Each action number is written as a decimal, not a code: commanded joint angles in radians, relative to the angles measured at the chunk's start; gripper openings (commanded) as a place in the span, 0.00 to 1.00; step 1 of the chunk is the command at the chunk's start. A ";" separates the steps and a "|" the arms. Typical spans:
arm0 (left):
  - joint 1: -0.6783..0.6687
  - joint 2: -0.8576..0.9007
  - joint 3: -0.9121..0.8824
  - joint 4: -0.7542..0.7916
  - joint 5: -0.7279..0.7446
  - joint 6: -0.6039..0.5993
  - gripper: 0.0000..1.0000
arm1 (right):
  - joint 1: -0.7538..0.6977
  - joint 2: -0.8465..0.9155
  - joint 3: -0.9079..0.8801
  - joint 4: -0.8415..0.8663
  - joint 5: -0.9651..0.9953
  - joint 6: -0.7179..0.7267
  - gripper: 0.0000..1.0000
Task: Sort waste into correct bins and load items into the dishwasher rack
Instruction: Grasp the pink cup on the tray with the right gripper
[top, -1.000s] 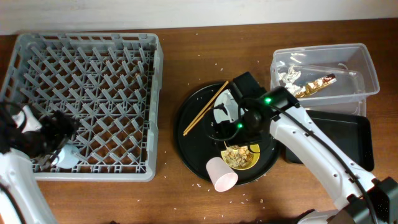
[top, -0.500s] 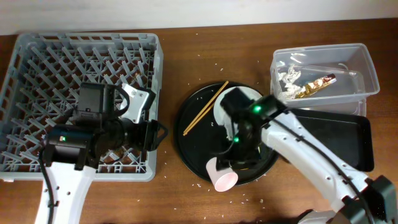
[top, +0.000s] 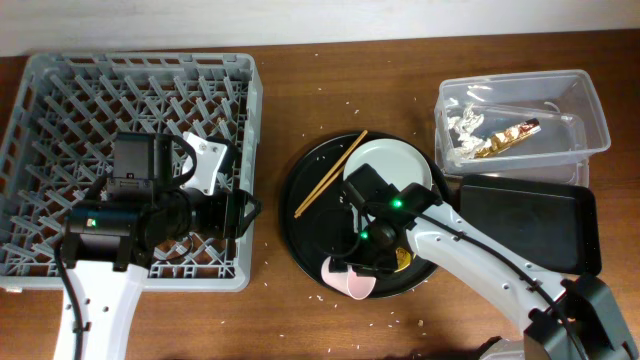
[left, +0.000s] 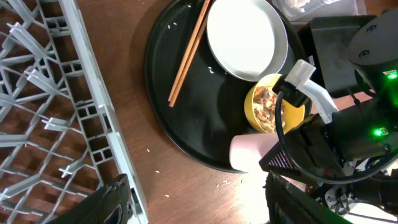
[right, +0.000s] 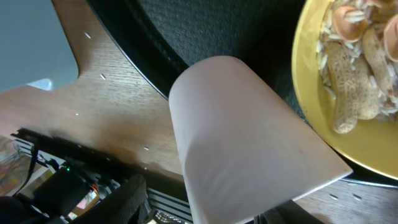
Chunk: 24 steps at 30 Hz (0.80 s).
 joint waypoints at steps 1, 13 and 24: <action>0.006 0.000 0.010 0.003 -0.007 -0.002 0.69 | 0.006 -0.006 0.013 0.023 -0.006 0.013 0.54; 0.006 -0.001 0.102 0.010 -0.007 -0.002 0.70 | 0.054 -0.018 0.038 0.133 -0.187 -0.208 0.53; 0.006 -0.001 0.121 -0.009 -0.007 -0.002 0.74 | 0.036 -0.069 0.073 0.157 -0.192 -0.298 0.59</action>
